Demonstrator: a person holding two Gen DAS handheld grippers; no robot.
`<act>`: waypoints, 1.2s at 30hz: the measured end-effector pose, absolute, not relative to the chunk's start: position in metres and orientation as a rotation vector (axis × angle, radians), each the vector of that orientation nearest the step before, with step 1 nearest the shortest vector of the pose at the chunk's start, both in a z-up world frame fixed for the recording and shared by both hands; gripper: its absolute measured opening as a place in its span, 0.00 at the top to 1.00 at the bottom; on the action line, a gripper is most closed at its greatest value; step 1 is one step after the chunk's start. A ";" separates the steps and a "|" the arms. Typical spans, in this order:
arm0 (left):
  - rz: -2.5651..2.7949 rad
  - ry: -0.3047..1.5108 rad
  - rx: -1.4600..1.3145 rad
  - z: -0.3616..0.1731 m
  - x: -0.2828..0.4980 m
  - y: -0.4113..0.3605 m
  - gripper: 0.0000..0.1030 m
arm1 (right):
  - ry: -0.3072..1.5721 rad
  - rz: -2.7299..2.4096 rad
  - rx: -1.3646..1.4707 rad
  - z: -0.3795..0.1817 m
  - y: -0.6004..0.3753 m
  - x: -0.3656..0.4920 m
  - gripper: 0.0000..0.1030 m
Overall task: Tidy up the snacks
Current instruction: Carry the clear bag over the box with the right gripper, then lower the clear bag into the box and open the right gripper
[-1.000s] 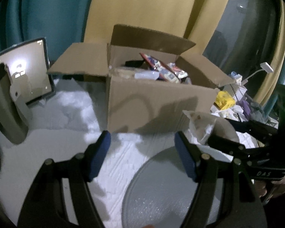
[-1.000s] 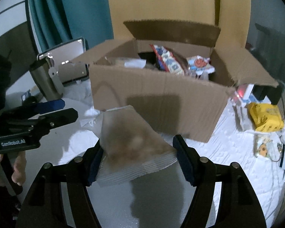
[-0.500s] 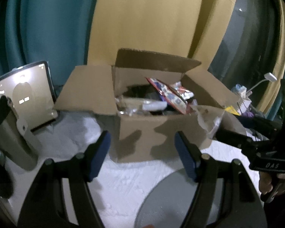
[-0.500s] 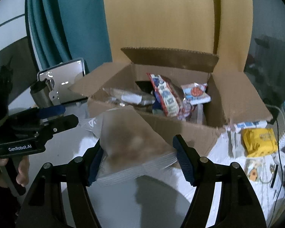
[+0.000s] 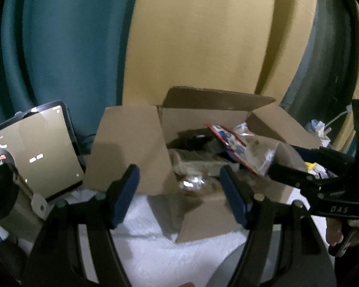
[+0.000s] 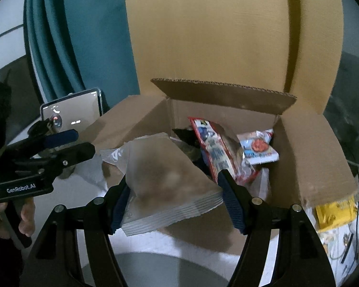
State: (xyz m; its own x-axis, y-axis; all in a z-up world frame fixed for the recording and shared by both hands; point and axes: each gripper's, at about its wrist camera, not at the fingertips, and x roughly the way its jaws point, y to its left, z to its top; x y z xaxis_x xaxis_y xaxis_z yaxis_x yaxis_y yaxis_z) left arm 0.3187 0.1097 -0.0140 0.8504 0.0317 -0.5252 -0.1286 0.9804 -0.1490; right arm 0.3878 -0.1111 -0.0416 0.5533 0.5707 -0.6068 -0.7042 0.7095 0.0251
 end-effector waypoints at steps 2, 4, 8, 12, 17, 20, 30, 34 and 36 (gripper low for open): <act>0.090 0.546 -0.184 -0.013 0.325 0.116 0.31 | 0.627 0.758 -0.230 -0.041 -0.106 0.395 0.29; 0.093 0.537 -0.184 -0.012 0.333 0.122 0.31 | 0.625 0.756 -0.231 -0.040 -0.100 0.401 0.29; 0.101 0.534 -0.194 -0.012 0.347 0.134 0.31 | 0.627 0.756 -0.225 -0.041 -0.090 0.413 0.29; 0.108 0.527 -0.202 -0.011 0.361 0.145 0.31 | 0.633 0.752 -0.225 -0.042 -0.079 0.427 0.29; 0.115 0.529 -0.229 -0.016 0.372 0.159 0.31 | 0.649 0.734 -0.229 -0.044 -0.059 0.452 0.29; 0.126 0.543 -0.227 -0.020 0.376 0.167 0.31 | 0.657 0.717 -0.240 -0.045 -0.045 0.467 0.29; 0.193 0.554 -0.294 -0.028 0.373 0.204 0.31 | 0.717 0.638 -0.219 -0.048 0.009 0.501 0.26; 0.192 0.544 -0.295 -0.024 0.368 0.205 0.31 | 0.672 0.646 -0.241 -0.040 0.012 0.487 0.23; 0.185 0.539 -0.293 -0.022 0.365 0.202 0.31 | 0.669 0.648 -0.262 -0.041 0.011 0.481 0.23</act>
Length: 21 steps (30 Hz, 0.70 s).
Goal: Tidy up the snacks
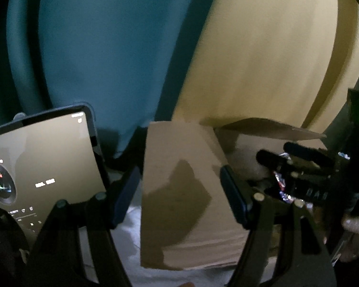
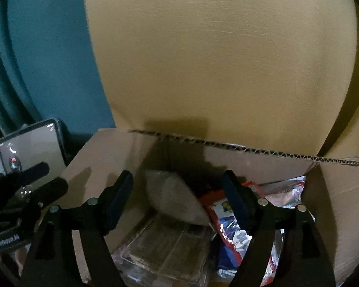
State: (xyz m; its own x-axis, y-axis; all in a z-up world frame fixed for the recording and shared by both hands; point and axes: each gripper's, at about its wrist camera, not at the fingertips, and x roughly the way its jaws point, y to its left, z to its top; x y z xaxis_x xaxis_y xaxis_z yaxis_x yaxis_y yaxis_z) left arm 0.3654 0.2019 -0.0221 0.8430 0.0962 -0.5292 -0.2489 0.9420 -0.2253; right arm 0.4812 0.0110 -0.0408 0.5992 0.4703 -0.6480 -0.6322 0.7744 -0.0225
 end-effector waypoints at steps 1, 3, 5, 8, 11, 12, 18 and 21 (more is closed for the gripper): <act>0.181 0.536 -0.292 -0.020 0.364 0.199 0.31 | 0.667 0.645 -0.272 -0.041 0.009 0.480 0.23; 0.176 0.530 -0.287 -0.017 0.359 0.194 0.31 | 0.665 0.641 -0.286 -0.041 0.004 0.474 0.23; 0.167 0.525 -0.283 -0.014 0.356 0.189 0.31 | 0.664 0.633 -0.289 -0.039 -0.003 0.470 0.23; 0.158 0.522 -0.284 -0.010 0.350 0.182 0.31 | 0.662 0.622 -0.291 -0.034 -0.014 0.463 0.23; 0.149 0.519 -0.282 -0.008 0.340 0.172 0.31 | 0.653 0.607 -0.289 -0.028 -0.030 0.453 0.23; 0.145 0.520 -0.280 -0.007 0.337 0.169 0.31 | 0.651 0.604 -0.288 -0.027 -0.033 0.450 0.23; 0.127 0.513 -0.277 -0.004 0.317 0.149 0.31 | 0.641 0.581 -0.276 -0.020 -0.060 0.429 0.23; 0.118 0.516 -0.269 -0.003 0.309 0.138 0.31 | 0.636 0.575 -0.277 -0.017 -0.070 0.420 0.23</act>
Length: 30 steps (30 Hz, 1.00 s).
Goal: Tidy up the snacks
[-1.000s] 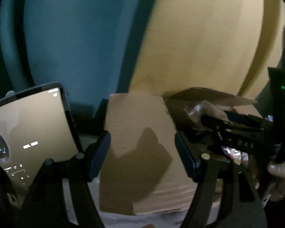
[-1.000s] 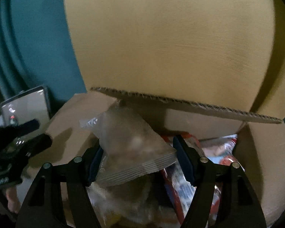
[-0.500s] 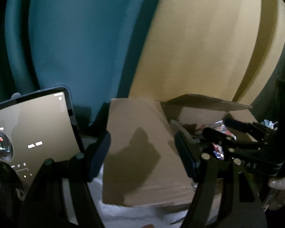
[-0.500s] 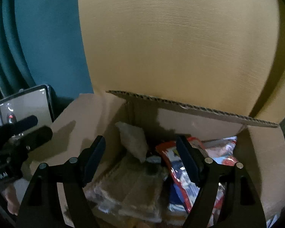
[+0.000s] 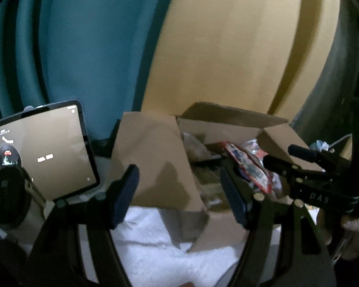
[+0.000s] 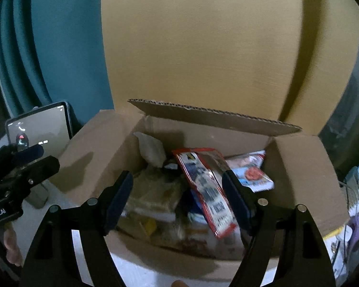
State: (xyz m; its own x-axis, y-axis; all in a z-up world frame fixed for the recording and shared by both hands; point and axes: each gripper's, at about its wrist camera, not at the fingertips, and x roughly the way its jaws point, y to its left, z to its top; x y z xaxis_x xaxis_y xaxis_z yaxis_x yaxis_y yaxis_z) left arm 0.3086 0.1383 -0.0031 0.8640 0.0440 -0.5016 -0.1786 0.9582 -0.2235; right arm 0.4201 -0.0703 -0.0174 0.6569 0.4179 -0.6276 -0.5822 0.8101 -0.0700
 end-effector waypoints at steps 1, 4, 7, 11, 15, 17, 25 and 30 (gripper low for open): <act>0.115 0.516 -0.265 -0.003 0.306 0.134 0.31 | 0.632 0.573 -0.274 -0.016 -0.075 0.416 0.23; 0.102 0.507 -0.246 0.000 0.294 0.120 0.31 | 0.623 0.569 -0.265 -0.012 -0.087 0.405 0.23; 0.090 0.498 -0.233 0.001 0.287 0.107 0.31 | 0.617 0.563 -0.250 -0.009 -0.101 0.394 0.23; 0.082 0.491 -0.213 0.003 0.277 0.092 0.31 | 0.610 0.553 -0.239 -0.008 -0.121 0.380 0.23; 0.074 0.486 -0.193 0.008 0.269 0.078 0.31 | 0.607 0.541 -0.227 -0.008 -0.141 0.365 0.23; 0.066 0.481 -0.178 0.010 0.264 0.070 0.31 | 0.599 0.530 -0.220 -0.006 -0.153 0.356 0.23; 0.034 0.475 -0.131 0.012 0.246 0.033 0.19 | 0.569 0.489 -0.184 0.002 -0.195 0.329 0.23; 0.018 0.448 -0.123 0.015 0.231 0.014 0.13 | 0.542 0.465 -0.174 0.007 -0.216 0.309 0.23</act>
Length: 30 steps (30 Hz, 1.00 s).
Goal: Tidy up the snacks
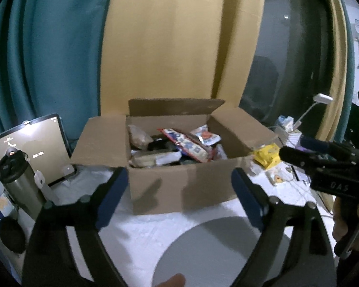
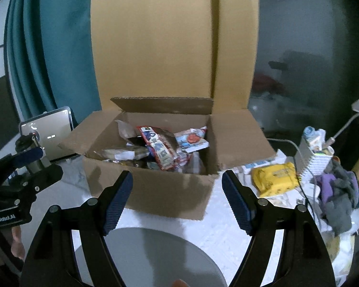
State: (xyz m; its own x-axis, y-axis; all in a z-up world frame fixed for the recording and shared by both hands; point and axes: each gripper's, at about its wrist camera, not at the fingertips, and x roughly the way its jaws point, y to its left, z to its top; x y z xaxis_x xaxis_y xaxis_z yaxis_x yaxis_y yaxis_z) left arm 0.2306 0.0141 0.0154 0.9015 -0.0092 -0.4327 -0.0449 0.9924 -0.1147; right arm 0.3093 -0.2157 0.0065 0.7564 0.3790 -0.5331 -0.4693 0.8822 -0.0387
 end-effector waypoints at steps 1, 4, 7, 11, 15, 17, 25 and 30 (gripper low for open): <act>0.016 0.442 -0.124 0.016 0.227 0.011 0.13 | 0.537 0.461 -0.175 0.007 -0.218 0.305 0.23; 0.010 0.416 -0.118 0.022 0.213 0.002 0.12 | 0.509 0.450 -0.178 0.014 -0.228 0.290 0.23; 0.011 0.379 -0.111 0.030 0.197 -0.006 0.11 | 0.478 0.442 -0.178 0.020 -0.237 0.274 0.23; 0.014 0.339 -0.090 0.040 0.175 -0.018 0.11 | 0.440 0.440 -0.160 0.030 -0.251 0.252 0.23; 0.030 0.315 -0.092 0.048 0.158 -0.024 0.11 | 0.398 0.436 -0.154 0.041 -0.260 0.230 0.23; 0.021 0.309 -0.107 0.052 0.150 -0.025 0.11 | 0.379 0.435 -0.154 0.046 -0.263 0.220 0.23; 0.020 0.279 -0.096 0.064 0.125 -0.034 0.11 | 0.308 0.443 -0.149 0.064 -0.275 0.183 0.23; 0.020 0.242 -0.070 0.069 0.109 -0.043 0.11 | 0.278 0.446 -0.147 0.070 -0.280 0.165 0.23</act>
State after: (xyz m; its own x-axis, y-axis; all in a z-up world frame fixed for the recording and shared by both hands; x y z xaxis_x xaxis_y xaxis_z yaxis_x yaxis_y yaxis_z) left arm 0.1088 -0.0428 0.0692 0.9708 0.0115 -0.2398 -0.0282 0.9974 -0.0665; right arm 0.1654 -0.2802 0.0704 0.8652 0.4042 -0.2967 -0.4440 0.8925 -0.0790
